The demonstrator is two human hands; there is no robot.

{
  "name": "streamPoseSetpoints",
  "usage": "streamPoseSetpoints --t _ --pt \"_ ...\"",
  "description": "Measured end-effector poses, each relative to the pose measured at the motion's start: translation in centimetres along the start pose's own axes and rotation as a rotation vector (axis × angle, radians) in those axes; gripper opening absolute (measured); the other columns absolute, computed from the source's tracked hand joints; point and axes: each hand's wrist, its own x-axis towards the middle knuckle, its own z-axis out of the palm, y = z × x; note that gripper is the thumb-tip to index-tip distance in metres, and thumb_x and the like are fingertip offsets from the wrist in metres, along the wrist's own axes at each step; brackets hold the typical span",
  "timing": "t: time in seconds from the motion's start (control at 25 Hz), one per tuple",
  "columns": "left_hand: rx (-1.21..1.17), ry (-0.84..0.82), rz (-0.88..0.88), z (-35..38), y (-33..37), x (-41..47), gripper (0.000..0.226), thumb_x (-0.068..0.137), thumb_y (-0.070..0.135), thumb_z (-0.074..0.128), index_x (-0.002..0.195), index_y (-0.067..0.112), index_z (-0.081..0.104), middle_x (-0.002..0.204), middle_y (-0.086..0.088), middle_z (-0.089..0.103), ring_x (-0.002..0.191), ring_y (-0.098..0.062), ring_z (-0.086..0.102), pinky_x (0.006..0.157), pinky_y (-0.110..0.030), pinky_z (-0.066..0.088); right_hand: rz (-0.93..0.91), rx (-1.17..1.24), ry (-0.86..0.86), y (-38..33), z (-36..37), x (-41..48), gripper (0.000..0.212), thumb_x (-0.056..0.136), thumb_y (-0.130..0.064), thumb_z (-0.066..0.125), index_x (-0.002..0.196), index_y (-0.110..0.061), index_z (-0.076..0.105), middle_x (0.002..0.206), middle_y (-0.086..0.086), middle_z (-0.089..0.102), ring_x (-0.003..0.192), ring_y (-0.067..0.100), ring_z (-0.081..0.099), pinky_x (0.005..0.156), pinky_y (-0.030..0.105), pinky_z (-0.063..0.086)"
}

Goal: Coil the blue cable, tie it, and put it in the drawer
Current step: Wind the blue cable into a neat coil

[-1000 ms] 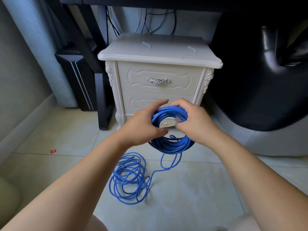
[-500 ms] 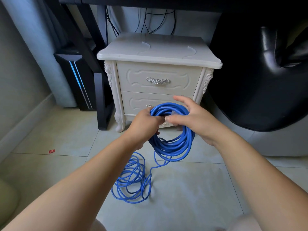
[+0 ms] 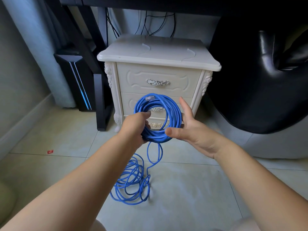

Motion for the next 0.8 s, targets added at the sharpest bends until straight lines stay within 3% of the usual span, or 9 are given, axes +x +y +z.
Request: streamPoseSetpoints --t 0.12,0.16,0.2,0.28,0.36,0.44,0.6,0.72,0.8 --pt "-0.105 -0.033 -0.045 0.2 -0.3 -0.4 0.016 0.095 0.017 0.061 0.081 0.013 0.054 0.07 -0.001 0.046 0.063 -0.017 0.049 0.068 -0.035 0.052 0.013 0.032 0.195 0.6 1.3 0.9 0.136 0.047 -0.041 0.092 0.15 -0.051 0.003 0.137 -0.011 0.053 0.126 0.01 0.054 0.112 0.036 0.037" --pt "-0.133 -0.059 -0.049 0.3 -0.4 -0.6 0.016 0.095 0.017 0.061 0.08 0.013 0.054 0.069 -0.001 0.045 0.061 -0.016 0.049 0.066 -0.034 0.052 0.007 0.144 0.253 0.8 1.4 1.2 0.118 0.055 -0.033 0.089 0.149 -0.042 0.019 0.127 -0.002 0.062 0.117 0.016 0.061 0.105 0.037 0.042" --pt "-0.145 -0.087 -0.039 0.3 -0.5 -0.7 0.017 0.095 0.017 0.061 0.079 0.014 0.053 0.066 0.0 0.044 0.058 -0.015 0.047 0.063 -0.033 0.052 -0.003 0.274 0.287 0.9 1.5 1.4 0.085 0.067 -0.021 0.083 0.14 -0.027 0.039 0.11 0.005 0.068 0.105 0.023 0.065 0.097 0.037 0.047" --pt "-0.132 -0.134 0.004 0.4 -0.6 -0.7 0.017 0.094 0.018 0.061 0.08 0.013 0.054 0.063 0.0 0.044 0.054 -0.014 0.047 0.062 -0.032 0.05 0.007 0.437 0.332 0.6 1.7 1.5 0.023 0.081 0.001 0.066 0.1 -0.011 0.059 0.082 0.012 0.062 0.088 0.031 0.062 0.085 0.04 0.046" --pt "-0.134 -0.188 0.027 0.4 -0.8 -1.0 0.015 0.094 0.016 0.061 0.081 0.012 0.055 0.062 -0.001 0.045 0.054 -0.014 0.048 0.064 -0.034 0.052 0.019 0.522 0.38 0.2 1.8 1.5 0.02 0.083 0.008 0.058 0.091 -0.01 0.059 0.076 0.012 0.061 0.084 0.03 0.062 0.086 0.043 0.048" --pt "-0.13 -0.247 0.035 0.4 -1.0 -1.1 0.016 0.093 0.014 0.061 0.079 0.012 0.054 0.063 -0.002 0.046 0.055 -0.014 0.05 0.07 -0.036 0.052 0.006 0.603 0.395 -0.1 1.6 1.6 0.022 0.084 0.009 0.057 0.098 -0.007 0.06 0.08 0.012 0.066 0.085 0.029 0.069 0.088 0.043 0.054" --pt "0.097 -0.369 0.016 -0.1 -0.3 -1.4 0.018 0.093 0.019 0.063 0.078 0.01 0.056 0.07 -0.004 0.063 0.066 -0.016 0.066 0.078 -0.04 0.057 -0.003 0.569 0.439 0.1 0.9 1.9 0.022 0.085 0.004 0.062 0.103 -0.008 0.064 0.075 0.002 0.063 0.06 0.012 0.06 0.073 0.037 0.057" --pt "0.421 -0.419 0.016 -1.1 0.5 -1.5 0.022 0.087 0.028 0.07 0.102 0.012 0.066 0.094 -0.003 0.076 0.09 -0.016 0.07 0.093 -0.047 0.054 -0.011 0.384 0.497 0.1 -0.2 2.0 0.023 0.083 0.004 0.064 0.102 -0.009 0.066 0.064 -0.006 0.06 0.05 0.005 0.054 0.071 0.04 0.052" --pt "0.457 -0.413 0.147 -1.7 1.1 -1.2 0.05 0.079 0.028 0.079 0.125 0.023 0.06 0.109 0.002 0.074 0.099 -0.014 0.069 0.095 -0.043 0.053 -0.006 0.18 0.482 -0.2 -1.0 1.8 0.027 0.08 0.005 0.064 0.104 -0.008 0.064 0.067 -0.001 0.054 0.055 0.012 0.052 0.061 0.034 0.049"
